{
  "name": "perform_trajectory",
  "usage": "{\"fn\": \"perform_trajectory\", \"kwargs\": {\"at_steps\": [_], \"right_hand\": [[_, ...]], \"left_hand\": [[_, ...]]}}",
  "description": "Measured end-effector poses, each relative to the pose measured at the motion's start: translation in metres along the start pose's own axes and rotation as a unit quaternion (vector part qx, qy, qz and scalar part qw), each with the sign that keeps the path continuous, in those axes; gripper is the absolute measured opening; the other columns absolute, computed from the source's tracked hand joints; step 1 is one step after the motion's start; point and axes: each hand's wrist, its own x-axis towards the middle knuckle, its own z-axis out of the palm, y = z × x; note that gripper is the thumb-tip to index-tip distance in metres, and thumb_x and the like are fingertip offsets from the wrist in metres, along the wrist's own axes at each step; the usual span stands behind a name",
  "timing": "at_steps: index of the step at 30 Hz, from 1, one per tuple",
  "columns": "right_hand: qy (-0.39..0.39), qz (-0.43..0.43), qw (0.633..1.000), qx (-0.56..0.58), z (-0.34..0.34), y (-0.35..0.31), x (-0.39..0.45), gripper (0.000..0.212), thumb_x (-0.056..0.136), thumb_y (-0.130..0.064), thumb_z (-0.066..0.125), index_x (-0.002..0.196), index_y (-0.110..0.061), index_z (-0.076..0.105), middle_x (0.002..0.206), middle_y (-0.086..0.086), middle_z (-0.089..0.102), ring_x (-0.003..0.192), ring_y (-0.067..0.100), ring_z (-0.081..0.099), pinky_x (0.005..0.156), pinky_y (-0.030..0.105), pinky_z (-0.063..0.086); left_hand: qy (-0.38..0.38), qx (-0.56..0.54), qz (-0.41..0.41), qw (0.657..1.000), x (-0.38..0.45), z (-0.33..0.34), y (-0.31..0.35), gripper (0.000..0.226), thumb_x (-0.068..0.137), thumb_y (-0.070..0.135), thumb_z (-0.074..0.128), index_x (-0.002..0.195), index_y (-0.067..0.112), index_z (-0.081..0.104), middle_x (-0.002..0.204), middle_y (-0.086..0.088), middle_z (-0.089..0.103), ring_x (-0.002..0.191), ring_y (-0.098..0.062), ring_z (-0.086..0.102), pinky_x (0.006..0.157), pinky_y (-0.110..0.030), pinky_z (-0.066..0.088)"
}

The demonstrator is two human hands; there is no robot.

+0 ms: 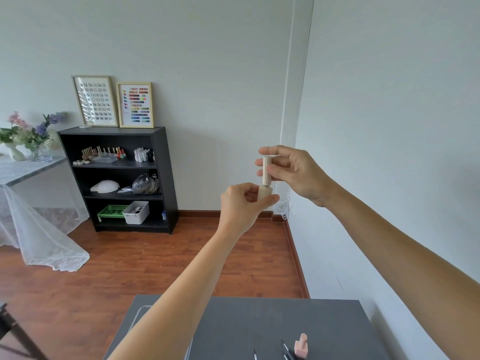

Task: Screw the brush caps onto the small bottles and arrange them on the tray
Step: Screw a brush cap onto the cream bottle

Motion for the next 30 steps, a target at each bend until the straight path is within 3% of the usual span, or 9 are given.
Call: {"fn": "perform_trajectory", "kwargs": {"at_steps": [3,8,10,12,14,16,21,25,30], "right_hand": [[0.027,-0.015,0.999,-0.009,-0.001,-0.001,0.0,0.025,0.091,-0.002,0.064,0.116,-0.004,0.066,0.097,0.015,0.074,0.087,0.017,0.074,0.08,0.027,0.058],[0.127,-0.015,0.99,-0.066,0.003,0.004,0.004,0.028,0.071,-0.019,0.086,0.085,-0.009,0.063,0.072,0.008,0.068,0.062,0.019,0.064,0.062,0.031,0.057],[0.141,-0.008,0.985,-0.094,0.004,0.007,0.006,0.038,0.069,-0.025,0.087,0.09,-0.013,0.057,0.069,0.001,0.065,0.062,0.017,0.06,0.063,0.033,0.056],[0.122,-0.004,0.986,-0.115,0.004,0.009,0.007,0.044,0.074,-0.029,0.084,0.106,-0.017,0.056,0.083,0.0,0.065,0.073,0.014,0.061,0.074,0.031,0.054],[0.07,-0.011,0.993,-0.091,0.003,0.011,0.008,0.043,0.085,-0.023,0.074,0.124,-0.019,0.055,0.107,0.002,0.063,0.094,0.01,0.062,0.085,0.026,0.052],[0.036,-0.024,0.998,-0.042,0.0,0.01,0.007,0.033,0.093,-0.009,0.063,0.125,-0.014,0.059,0.116,0.009,0.065,0.105,0.011,0.064,0.093,0.026,0.051],[0.012,-0.04,0.999,0.015,-0.007,0.009,0.006,0.022,0.095,0.003,0.056,0.116,0.0,0.062,0.101,0.014,0.073,0.094,0.02,0.073,0.087,0.029,0.056],[0.007,-0.043,0.998,0.05,-0.007,0.009,0.006,0.019,0.093,-0.002,0.061,0.112,-0.002,0.063,0.094,0.013,0.074,0.088,0.024,0.075,0.077,0.027,0.058],[-0.026,-0.039,0.992,0.115,-0.015,0.011,0.007,0.023,0.096,0.002,0.054,0.115,-0.006,0.064,0.095,0.011,0.074,0.093,0.027,0.073,0.082,0.032,0.058]], "left_hand": [[-0.004,-0.001,-0.001,1.0,0.0,0.002,0.001,0.026,0.068,0.039,0.088,0.078,0.019,0.076,0.067,0.002,0.073,0.05,0.003,0.055,0.049,-0.006,0.043],[-0.012,-0.017,-0.009,1.0,-0.001,0.007,0.002,0.025,0.069,0.037,0.088,0.078,0.017,0.076,0.064,0.006,0.07,0.05,0.002,0.056,0.05,-0.006,0.042],[-0.013,-0.021,-0.011,1.0,-0.001,0.008,0.001,0.024,0.07,0.037,0.088,0.078,0.018,0.076,0.066,0.005,0.072,0.052,0.002,0.058,0.051,-0.006,0.043],[-0.013,-0.019,-0.012,1.0,-0.001,0.007,0.001,0.024,0.07,0.037,0.088,0.079,0.018,0.076,0.068,0.003,0.074,0.053,0.002,0.059,0.051,-0.005,0.043],[-0.014,-0.016,-0.012,1.0,0.0,0.006,0.0,0.025,0.069,0.038,0.088,0.079,0.018,0.076,0.068,0.002,0.074,0.053,0.001,0.058,0.051,-0.006,0.043],[-0.013,-0.015,-0.013,1.0,0.001,0.005,-0.001,0.026,0.069,0.038,0.088,0.08,0.018,0.076,0.07,-0.001,0.075,0.055,-0.002,0.06,0.051,-0.007,0.045],[-0.02,-0.016,-0.004,1.0,0.002,0.003,-0.002,0.024,0.069,0.038,0.088,0.08,0.019,0.076,0.071,-0.001,0.076,0.055,-0.001,0.061,0.052,-0.007,0.045],[-0.049,-0.036,-0.009,0.998,0.003,0.005,-0.001,0.022,0.072,0.036,0.087,0.08,0.018,0.076,0.066,0.003,0.073,0.057,-0.001,0.063,0.055,-0.011,0.047],[-0.106,-0.102,-0.024,0.989,0.006,0.004,0.002,0.018,0.077,0.028,0.085,0.085,0.015,0.077,0.068,0.007,0.073,0.061,-0.001,0.067,0.06,-0.006,0.05]]}}
